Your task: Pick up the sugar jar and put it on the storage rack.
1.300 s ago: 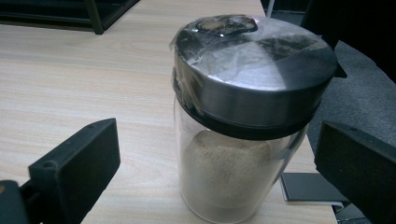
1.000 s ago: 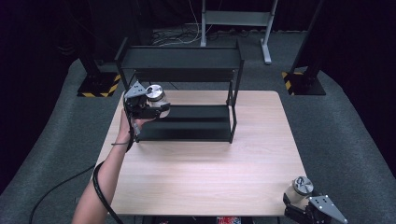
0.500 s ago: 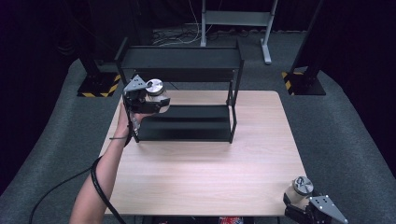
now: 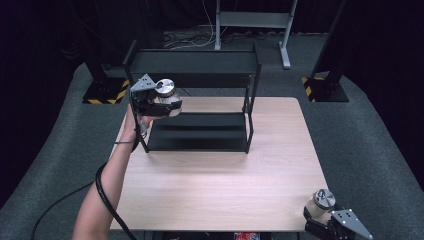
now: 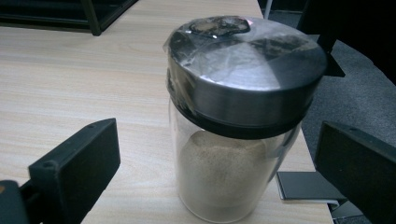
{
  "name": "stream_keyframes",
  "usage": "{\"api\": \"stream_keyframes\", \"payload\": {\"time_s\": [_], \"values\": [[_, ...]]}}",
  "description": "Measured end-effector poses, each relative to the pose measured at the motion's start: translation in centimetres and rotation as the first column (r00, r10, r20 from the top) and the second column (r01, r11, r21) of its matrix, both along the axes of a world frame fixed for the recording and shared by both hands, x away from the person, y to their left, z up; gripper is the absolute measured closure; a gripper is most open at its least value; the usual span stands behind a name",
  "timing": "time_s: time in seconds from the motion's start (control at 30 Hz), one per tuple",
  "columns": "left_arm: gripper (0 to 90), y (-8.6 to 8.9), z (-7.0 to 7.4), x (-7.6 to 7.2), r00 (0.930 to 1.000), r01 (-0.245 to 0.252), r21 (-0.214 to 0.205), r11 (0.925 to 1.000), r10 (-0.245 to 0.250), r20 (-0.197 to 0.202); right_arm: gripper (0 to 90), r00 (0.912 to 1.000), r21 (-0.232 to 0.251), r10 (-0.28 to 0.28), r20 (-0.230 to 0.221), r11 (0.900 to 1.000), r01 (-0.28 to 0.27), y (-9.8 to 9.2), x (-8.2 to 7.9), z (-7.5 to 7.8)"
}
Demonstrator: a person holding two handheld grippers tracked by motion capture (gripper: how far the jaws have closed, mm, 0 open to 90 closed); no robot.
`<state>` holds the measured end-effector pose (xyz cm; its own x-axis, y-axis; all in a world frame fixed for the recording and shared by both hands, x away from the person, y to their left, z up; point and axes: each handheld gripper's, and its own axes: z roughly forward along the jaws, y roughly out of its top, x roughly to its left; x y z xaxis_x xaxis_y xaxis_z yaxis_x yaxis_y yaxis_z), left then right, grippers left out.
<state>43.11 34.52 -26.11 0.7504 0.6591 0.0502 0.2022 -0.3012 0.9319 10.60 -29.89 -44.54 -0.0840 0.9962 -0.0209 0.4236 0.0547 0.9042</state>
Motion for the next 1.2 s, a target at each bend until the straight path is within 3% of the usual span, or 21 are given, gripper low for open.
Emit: {"api": "stream_keyframes", "payload": {"time_s": [1.2], "values": [[30.5, 0.0, 3.3, 1.6, 0.9968, 0.08, 0.023, 0.9965, -0.08, 0.003, 0.0, 0.9997, -0.007, -0.022, 0.002, 0.9997, 0.022, -0.1, -0.2, 0.0]]}}
